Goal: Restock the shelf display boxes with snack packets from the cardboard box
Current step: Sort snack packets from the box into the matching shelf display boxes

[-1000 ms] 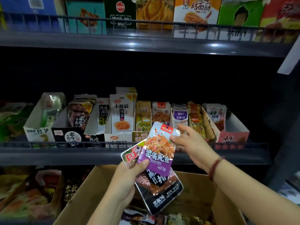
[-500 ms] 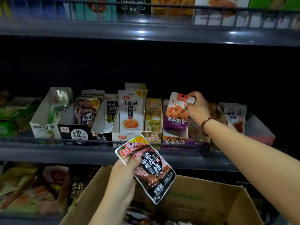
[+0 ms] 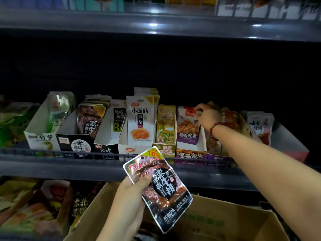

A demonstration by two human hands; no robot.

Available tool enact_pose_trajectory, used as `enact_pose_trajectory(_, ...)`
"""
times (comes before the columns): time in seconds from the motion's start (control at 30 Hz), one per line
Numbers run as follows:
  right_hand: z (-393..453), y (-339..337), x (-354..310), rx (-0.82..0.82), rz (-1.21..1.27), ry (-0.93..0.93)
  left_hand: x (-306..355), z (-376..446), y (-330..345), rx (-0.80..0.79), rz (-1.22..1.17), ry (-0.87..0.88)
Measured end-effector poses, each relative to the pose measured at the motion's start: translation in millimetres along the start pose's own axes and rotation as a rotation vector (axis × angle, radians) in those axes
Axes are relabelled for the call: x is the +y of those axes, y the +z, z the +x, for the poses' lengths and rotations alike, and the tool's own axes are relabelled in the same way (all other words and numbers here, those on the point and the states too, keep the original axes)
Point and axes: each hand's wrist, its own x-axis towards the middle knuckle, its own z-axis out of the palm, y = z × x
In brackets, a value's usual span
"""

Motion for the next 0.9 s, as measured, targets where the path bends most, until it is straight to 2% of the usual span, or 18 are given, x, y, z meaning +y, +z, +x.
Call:
enact_pose_trajectory(0.2,-9.0,1.1,2.1,0.074,0.034,-0.108,-0.9,0.3,-1.0,-0.003,-0.004,0.015)
enact_pose_trajectory(0.33,-28.0,-12.7,-8.9,0.057,0.202,-0.136,0.9,-0.7,-2.1,0.004,0.02,0.019)
enact_pose_trajectory(0.4,-47.3,-24.9,-17.8,-0.05,0.322,-0.131,3.6,-2.9,-0.3,0.001,0.04,0.038)
enact_pose_trajectory(0.57,-99.9,-55.6,-41.9,-0.527,0.639,-0.095,9.7,-12.9,6.2,-0.009,0.114,0.078)
enact_pose_trajectory(0.63,-114.7,-65.8,-53.7,-0.689,0.696,-0.141,12.7,-16.0,6.0,-0.004,0.138,0.109)
enact_pose_trajectory(0.77,-129.1,-77.2,-78.3,-0.836,0.63,-0.246,19.4,-17.1,1.5,0.038,0.177,0.17)
enact_pose_trajectory(0.9,-127.0,-77.4,-105.1,-0.808,0.564,-0.247,26.7,-13.8,-10.9,0.051,0.191,0.17)
